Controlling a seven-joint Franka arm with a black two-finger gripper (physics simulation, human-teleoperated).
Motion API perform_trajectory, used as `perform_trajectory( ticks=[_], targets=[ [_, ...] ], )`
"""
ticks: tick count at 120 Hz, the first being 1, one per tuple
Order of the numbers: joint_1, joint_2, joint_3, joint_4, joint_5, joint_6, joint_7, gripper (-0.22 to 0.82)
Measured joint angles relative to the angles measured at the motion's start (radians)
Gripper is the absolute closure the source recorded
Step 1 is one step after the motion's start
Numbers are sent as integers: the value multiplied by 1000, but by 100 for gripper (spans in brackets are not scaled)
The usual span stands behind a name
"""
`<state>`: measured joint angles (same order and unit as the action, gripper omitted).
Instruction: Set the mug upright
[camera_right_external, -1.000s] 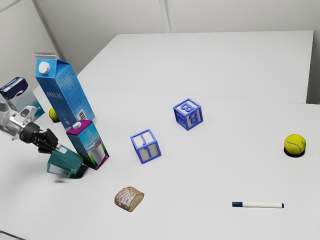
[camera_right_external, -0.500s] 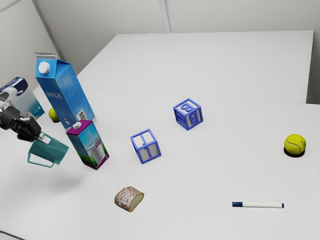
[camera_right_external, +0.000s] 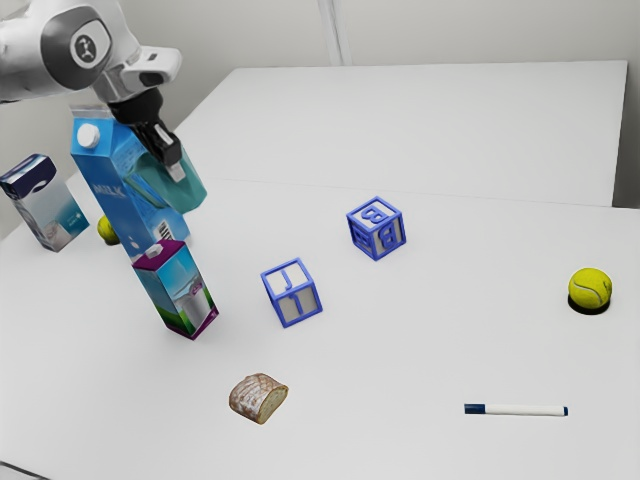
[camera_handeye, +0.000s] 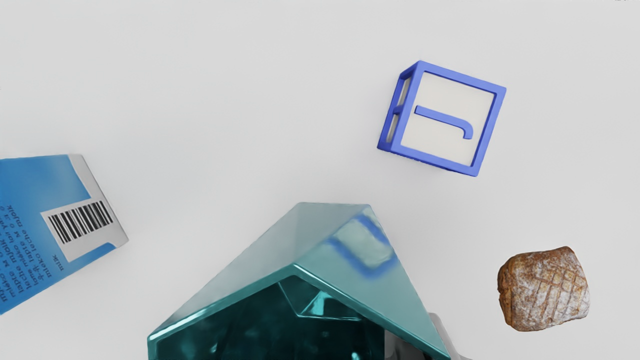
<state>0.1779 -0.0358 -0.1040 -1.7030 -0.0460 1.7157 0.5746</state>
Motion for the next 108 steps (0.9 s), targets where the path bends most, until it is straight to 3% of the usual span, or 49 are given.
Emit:
perform_trajectory(
  ticks=[19, 44, 108],
  targets=[
    [-80, 152, 5, 97, 89, 45, -56, 79],
    [-79, 305, 6, 203, 119, 80, -115, 79],
    [-85, 287, 15, -20, 113, 172, -238, 79]
  ],
)
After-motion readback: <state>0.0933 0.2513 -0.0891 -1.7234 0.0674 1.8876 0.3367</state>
